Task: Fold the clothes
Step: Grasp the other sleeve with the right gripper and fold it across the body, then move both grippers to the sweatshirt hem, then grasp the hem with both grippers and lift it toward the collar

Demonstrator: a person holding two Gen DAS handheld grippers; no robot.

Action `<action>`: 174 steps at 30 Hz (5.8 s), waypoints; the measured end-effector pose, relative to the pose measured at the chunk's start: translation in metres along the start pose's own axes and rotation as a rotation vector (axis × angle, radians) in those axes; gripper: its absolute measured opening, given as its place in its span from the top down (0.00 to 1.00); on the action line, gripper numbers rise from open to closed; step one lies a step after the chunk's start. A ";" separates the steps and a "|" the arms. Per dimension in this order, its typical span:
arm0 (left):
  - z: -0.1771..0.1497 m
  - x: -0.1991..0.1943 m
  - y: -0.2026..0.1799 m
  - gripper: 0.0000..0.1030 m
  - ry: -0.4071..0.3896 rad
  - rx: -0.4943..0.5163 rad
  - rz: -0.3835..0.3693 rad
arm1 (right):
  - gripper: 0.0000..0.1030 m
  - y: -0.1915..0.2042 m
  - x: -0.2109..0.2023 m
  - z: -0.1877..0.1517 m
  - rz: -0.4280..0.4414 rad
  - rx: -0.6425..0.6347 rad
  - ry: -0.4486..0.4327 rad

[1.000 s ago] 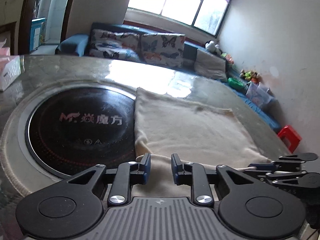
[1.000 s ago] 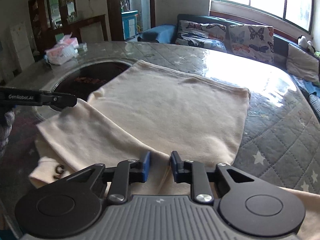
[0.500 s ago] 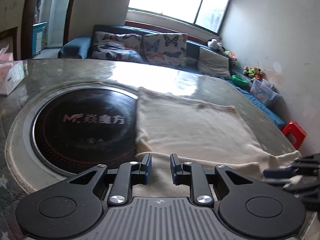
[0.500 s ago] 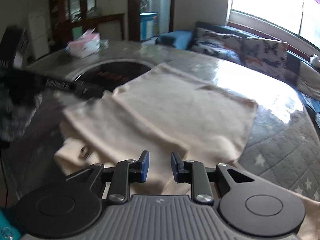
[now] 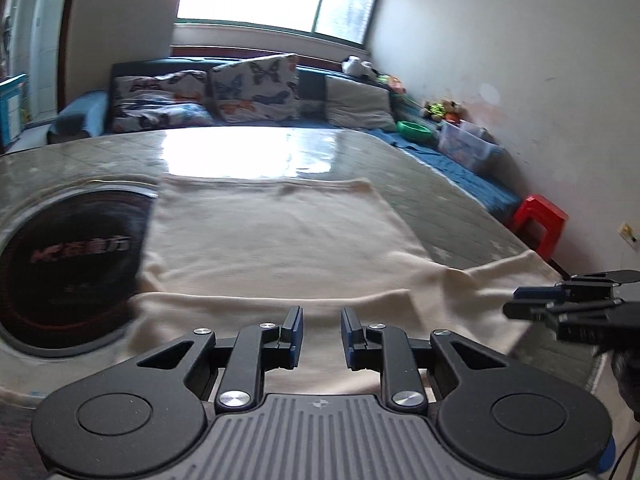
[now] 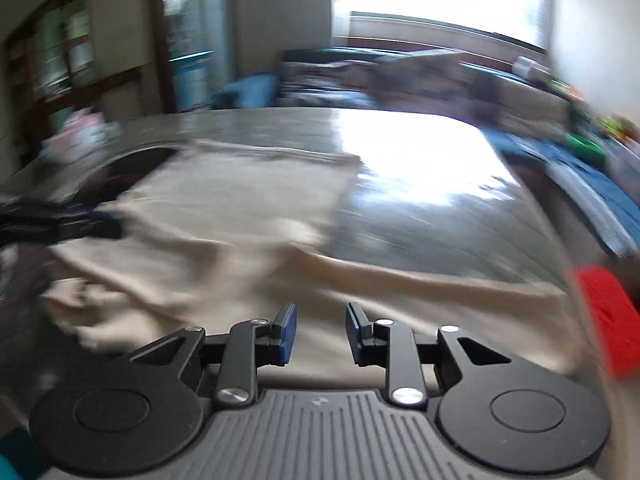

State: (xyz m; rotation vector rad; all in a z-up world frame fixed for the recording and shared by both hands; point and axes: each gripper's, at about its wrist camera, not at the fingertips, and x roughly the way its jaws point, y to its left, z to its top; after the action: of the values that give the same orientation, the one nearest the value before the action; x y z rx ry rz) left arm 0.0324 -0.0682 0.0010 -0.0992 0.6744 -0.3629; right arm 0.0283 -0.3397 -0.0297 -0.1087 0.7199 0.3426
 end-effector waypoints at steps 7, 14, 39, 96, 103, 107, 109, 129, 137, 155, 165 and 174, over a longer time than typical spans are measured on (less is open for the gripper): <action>-0.004 0.015 -0.035 0.78 0.028 0.080 -0.053 | 0.74 -0.090 -0.012 -0.034 -0.261 0.252 -0.001; -0.005 0.019 -0.052 0.77 0.038 0.121 -0.053 | 0.74 -0.129 -0.010 -0.044 -0.313 0.377 -0.031; -0.020 0.042 -0.091 0.72 0.077 0.271 -0.072 | 0.95 -0.131 -0.045 -0.004 -0.259 0.359 -0.191; -0.019 -0.021 0.043 0.68 -0.048 0.024 0.161 | 0.87 0.049 0.018 0.036 0.104 -0.164 0.063; -0.024 -0.013 0.050 0.75 -0.001 0.023 0.219 | 0.87 0.048 0.031 0.012 0.143 -0.155 0.101; -0.013 -0.018 0.049 0.75 -0.024 0.023 0.213 | 0.87 0.043 0.026 0.025 0.135 -0.173 0.074; -0.006 -0.019 0.043 0.75 -0.041 0.032 0.194 | 0.87 0.044 0.029 0.034 0.137 -0.170 0.053; 0.001 0.017 0.056 0.74 0.018 0.022 0.211 | 0.84 0.058 0.060 0.044 0.155 -0.199 0.050; -0.003 -0.011 0.042 0.74 -0.016 0.080 0.172 | 0.71 0.076 0.040 0.035 0.166 -0.268 0.034; -0.070 -0.067 0.030 0.63 0.043 0.377 0.168 | 0.62 0.081 0.015 -0.004 0.162 -0.278 0.063; -0.083 -0.052 0.007 0.63 0.008 0.548 0.144 | 0.61 0.077 0.006 -0.004 0.189 -0.265 0.075; -0.083 -0.041 -0.002 0.64 -0.032 0.620 0.106 | 0.55 0.079 -0.012 -0.005 0.177 -0.396 0.085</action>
State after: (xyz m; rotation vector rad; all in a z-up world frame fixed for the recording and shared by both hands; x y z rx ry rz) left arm -0.0499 -0.0529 -0.0394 0.5171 0.5090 -0.4522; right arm -0.0100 -0.2699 -0.0236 -0.4385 0.7402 0.6510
